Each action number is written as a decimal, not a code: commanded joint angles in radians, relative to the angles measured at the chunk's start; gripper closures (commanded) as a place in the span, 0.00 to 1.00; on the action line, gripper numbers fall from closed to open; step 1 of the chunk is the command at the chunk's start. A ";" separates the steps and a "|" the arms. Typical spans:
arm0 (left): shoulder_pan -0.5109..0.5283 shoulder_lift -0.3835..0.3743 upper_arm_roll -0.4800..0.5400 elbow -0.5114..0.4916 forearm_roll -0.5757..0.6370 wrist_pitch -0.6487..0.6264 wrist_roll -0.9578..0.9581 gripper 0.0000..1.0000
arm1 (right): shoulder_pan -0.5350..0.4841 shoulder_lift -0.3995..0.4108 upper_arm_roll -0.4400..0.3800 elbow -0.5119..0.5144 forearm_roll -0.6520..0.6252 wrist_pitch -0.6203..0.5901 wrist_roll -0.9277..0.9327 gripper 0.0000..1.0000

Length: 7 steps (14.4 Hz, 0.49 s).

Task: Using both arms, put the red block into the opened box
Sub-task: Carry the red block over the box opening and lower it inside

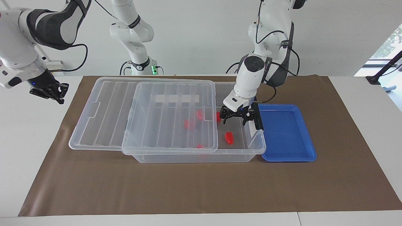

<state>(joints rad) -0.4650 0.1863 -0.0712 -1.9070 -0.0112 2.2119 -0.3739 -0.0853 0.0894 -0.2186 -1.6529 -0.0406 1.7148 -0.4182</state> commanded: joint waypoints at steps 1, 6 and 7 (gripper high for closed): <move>0.008 -0.082 0.010 -0.004 0.020 -0.095 -0.013 0.00 | -0.005 -0.019 -0.004 -0.092 -0.010 0.078 -0.022 1.00; 0.103 -0.175 0.010 -0.004 0.020 -0.182 0.003 0.00 | -0.004 -0.020 0.025 -0.160 -0.008 0.154 -0.002 1.00; 0.130 -0.180 0.010 -0.004 0.020 -0.184 0.016 0.00 | -0.004 -0.020 0.028 -0.166 -0.007 0.161 0.010 1.00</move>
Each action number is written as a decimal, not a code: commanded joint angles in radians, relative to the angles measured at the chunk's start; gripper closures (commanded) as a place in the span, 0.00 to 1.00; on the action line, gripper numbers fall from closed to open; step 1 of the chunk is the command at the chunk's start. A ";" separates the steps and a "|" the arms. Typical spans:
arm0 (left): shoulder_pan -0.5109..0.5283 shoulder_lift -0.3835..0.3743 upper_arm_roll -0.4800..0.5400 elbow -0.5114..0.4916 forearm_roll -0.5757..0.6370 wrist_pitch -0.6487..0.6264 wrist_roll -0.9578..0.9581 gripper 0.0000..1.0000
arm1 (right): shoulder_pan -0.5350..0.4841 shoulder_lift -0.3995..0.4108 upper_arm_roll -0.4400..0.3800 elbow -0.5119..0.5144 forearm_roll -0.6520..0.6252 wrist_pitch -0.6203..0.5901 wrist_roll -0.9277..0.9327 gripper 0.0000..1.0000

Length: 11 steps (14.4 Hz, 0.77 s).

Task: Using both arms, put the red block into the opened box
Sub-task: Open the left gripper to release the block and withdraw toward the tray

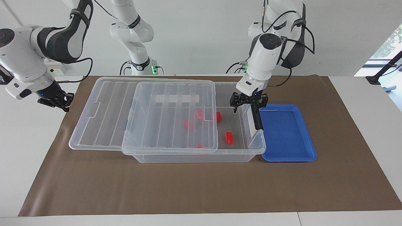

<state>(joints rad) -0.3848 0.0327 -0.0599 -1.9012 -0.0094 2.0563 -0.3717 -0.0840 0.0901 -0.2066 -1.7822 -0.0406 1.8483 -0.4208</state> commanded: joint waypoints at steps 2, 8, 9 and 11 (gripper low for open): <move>0.102 -0.030 0.000 -0.009 0.019 -0.030 0.075 0.00 | -0.005 -0.021 0.035 -0.051 -0.007 0.048 0.023 1.00; 0.250 -0.027 -0.001 0.077 0.019 -0.149 0.261 0.00 | -0.005 -0.026 0.078 -0.069 -0.007 0.051 0.083 1.00; 0.265 -0.027 -0.001 0.108 0.017 -0.185 0.284 0.00 | -0.005 -0.026 0.081 -0.071 -0.007 0.051 0.088 1.00; 0.296 -0.025 0.000 0.168 0.012 -0.263 0.335 0.00 | -0.003 -0.026 0.088 -0.071 -0.007 0.051 0.099 1.00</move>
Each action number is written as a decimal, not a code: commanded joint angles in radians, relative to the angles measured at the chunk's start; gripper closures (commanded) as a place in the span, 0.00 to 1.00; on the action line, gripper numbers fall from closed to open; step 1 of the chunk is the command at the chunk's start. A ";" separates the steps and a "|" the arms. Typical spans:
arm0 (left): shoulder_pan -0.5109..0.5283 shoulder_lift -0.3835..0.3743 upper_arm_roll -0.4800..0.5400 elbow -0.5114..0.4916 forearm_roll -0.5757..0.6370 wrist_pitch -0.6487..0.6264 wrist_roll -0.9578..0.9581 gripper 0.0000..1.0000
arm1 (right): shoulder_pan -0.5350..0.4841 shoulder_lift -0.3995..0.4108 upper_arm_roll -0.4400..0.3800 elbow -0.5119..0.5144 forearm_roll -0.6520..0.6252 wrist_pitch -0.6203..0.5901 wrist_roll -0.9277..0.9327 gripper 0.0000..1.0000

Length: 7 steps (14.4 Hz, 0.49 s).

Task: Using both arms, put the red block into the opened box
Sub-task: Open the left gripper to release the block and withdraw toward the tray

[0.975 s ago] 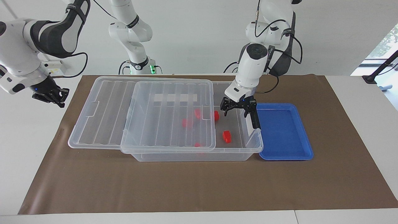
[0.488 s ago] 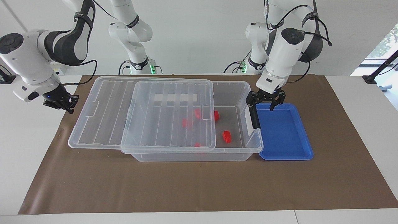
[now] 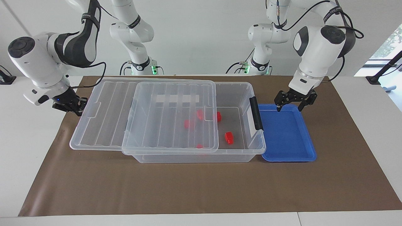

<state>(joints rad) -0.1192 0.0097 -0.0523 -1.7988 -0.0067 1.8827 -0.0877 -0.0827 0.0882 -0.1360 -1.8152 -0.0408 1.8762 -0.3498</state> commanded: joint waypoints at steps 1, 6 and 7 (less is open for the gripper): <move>0.044 -0.002 -0.008 0.093 0.008 -0.124 0.074 0.00 | -0.005 -0.024 0.024 -0.038 -0.007 0.023 0.035 1.00; 0.082 -0.005 -0.001 0.212 0.008 -0.293 0.135 0.00 | -0.006 -0.024 0.035 -0.036 -0.007 0.020 0.054 1.00; 0.084 -0.004 0.000 0.225 0.008 -0.310 0.144 0.00 | -0.005 -0.024 0.036 -0.036 -0.005 0.020 0.057 1.00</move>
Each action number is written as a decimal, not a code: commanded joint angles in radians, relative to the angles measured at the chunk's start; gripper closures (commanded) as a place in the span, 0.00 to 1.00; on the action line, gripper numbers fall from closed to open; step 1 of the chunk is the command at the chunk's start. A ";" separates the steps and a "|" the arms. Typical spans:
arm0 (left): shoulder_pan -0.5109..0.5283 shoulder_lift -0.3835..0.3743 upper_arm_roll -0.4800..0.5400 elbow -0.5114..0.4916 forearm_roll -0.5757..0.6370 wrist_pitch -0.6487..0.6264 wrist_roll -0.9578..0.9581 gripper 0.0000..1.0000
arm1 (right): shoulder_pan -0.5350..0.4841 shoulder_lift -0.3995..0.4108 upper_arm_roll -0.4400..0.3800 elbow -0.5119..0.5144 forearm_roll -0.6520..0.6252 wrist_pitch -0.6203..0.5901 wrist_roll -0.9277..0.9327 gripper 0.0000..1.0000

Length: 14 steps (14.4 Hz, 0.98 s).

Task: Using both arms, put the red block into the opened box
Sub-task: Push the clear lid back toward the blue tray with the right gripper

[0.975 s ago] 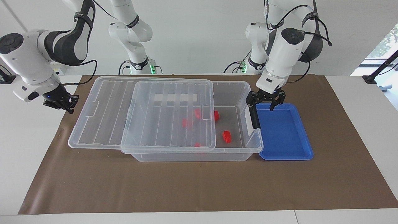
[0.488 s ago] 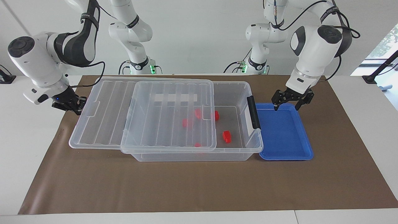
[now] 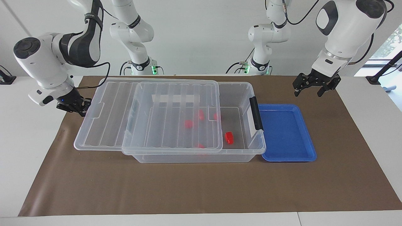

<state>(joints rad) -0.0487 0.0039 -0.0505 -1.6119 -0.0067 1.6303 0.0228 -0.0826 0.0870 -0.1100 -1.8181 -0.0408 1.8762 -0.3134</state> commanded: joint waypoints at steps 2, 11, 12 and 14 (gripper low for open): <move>0.013 0.002 -0.002 0.066 0.011 -0.099 0.035 0.00 | -0.006 -0.023 0.026 -0.032 -0.004 0.020 0.052 1.00; 0.010 -0.024 -0.011 0.021 0.011 -0.095 0.025 0.00 | -0.005 -0.024 0.119 -0.035 -0.002 0.020 0.224 1.00; 0.010 -0.024 -0.011 0.021 0.011 -0.095 0.026 0.00 | -0.005 -0.024 0.125 -0.035 -0.002 0.020 0.235 1.00; 0.012 -0.024 -0.011 0.023 0.011 -0.098 0.028 0.00 | -0.005 -0.024 0.138 -0.035 -0.002 0.020 0.261 1.00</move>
<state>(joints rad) -0.0407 0.0030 -0.0571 -1.5711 -0.0067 1.5497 0.0412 -0.0815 0.0857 0.0098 -1.8210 -0.0408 1.8762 -0.0871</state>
